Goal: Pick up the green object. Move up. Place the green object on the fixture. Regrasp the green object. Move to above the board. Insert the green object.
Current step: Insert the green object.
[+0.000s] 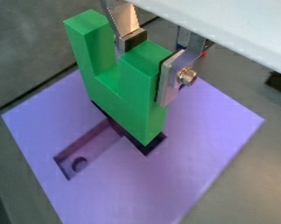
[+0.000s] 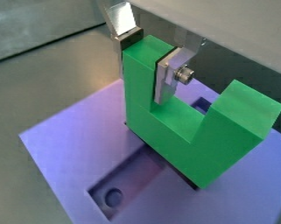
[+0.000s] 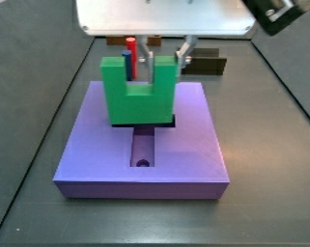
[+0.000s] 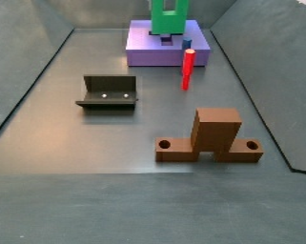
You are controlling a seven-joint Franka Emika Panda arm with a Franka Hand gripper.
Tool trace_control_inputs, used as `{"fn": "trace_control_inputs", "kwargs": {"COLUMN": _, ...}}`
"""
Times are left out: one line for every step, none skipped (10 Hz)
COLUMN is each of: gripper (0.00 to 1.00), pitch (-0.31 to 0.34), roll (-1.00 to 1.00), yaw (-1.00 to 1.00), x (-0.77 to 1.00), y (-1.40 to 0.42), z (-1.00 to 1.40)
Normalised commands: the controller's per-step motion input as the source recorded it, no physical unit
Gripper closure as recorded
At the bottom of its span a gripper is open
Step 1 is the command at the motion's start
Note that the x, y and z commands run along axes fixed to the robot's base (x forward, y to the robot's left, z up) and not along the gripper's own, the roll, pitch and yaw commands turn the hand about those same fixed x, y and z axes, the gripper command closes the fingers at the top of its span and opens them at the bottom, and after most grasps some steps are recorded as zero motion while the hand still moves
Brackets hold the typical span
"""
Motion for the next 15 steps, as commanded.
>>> {"fn": "trace_control_inputs", "kwargs": {"gripper": 1.0, "pitch": 0.0, "roll": 0.28, "yaw": -0.08, "x": 0.35, "y": -0.01, "z": 0.0}}
{"fn": "trace_control_inputs", "kwargs": {"gripper": 1.0, "pitch": -0.03, "roll": 0.27, "yaw": -0.05, "x": 0.19, "y": -0.01, "z": 0.0}}
{"fn": "trace_control_inputs", "kwargs": {"gripper": 1.0, "pitch": -0.024, "roll": 0.24, "yaw": 0.0, "x": 0.05, "y": 0.0, "z": 0.0}}
{"fn": "trace_control_inputs", "kwargs": {"gripper": 1.0, "pitch": 0.0, "roll": 0.17, "yaw": 0.0, "x": -0.03, "y": 0.0, "z": 0.0}}
{"fn": "trace_control_inputs", "kwargs": {"gripper": 1.0, "pitch": -0.011, "roll": 0.09, "yaw": 0.0, "x": -0.16, "y": 0.0, "z": 0.0}}
{"fn": "trace_control_inputs", "kwargs": {"gripper": 1.0, "pitch": -0.049, "roll": 0.03, "yaw": 0.07, "x": -0.1, "y": -0.07, "z": 0.0}}
{"fn": "trace_control_inputs", "kwargs": {"gripper": 1.0, "pitch": -0.05, "roll": 0.0, "yaw": 0.04, "x": -0.15, "y": -0.16, "z": -0.02}}
{"fn": "trace_control_inputs", "kwargs": {"gripper": 1.0, "pitch": -0.074, "roll": 0.0, "yaw": 0.01, "x": -0.21, "y": -0.18, "z": 0.0}}
{"fn": "trace_control_inputs", "kwargs": {"gripper": 1.0, "pitch": -0.109, "roll": 0.0, "yaw": 0.01, "x": 0.0, "y": -0.12, "z": -0.08}}
{"fn": "trace_control_inputs", "kwargs": {"gripper": 1.0, "pitch": -0.069, "roll": 0.1, "yaw": 0.0, "x": 0.0, "y": 0.0, "z": -0.19}}
{"fn": "trace_control_inputs", "kwargs": {"gripper": 1.0, "pitch": -0.043, "roll": 0.16, "yaw": 0.0, "x": 0.0, "y": 0.06, "z": -0.15}}
{"fn": "trace_control_inputs", "kwargs": {"gripper": 1.0, "pitch": -0.026, "roll": 0.11, "yaw": 0.0, "x": 0.0, "y": 0.15, "z": -0.07}}
{"fn": "trace_control_inputs", "kwargs": {"gripper": 1.0, "pitch": -0.01, "roll": 0.07, "yaw": 0.0, "x": 0.0, "y": 0.14, "z": 0.0}}
{"fn": "trace_control_inputs", "kwargs": {"gripper": 1.0, "pitch": -0.007, "roll": 0.08, "yaw": 0.0, "x": 0.0, "y": 0.13, "z": -0.01}}
{"fn": "trace_control_inputs", "kwargs": {"gripper": 1.0, "pitch": -0.039, "roll": 0.06, "yaw": 0.0, "x": -0.05, "y": 0.01, "z": -0.09}}
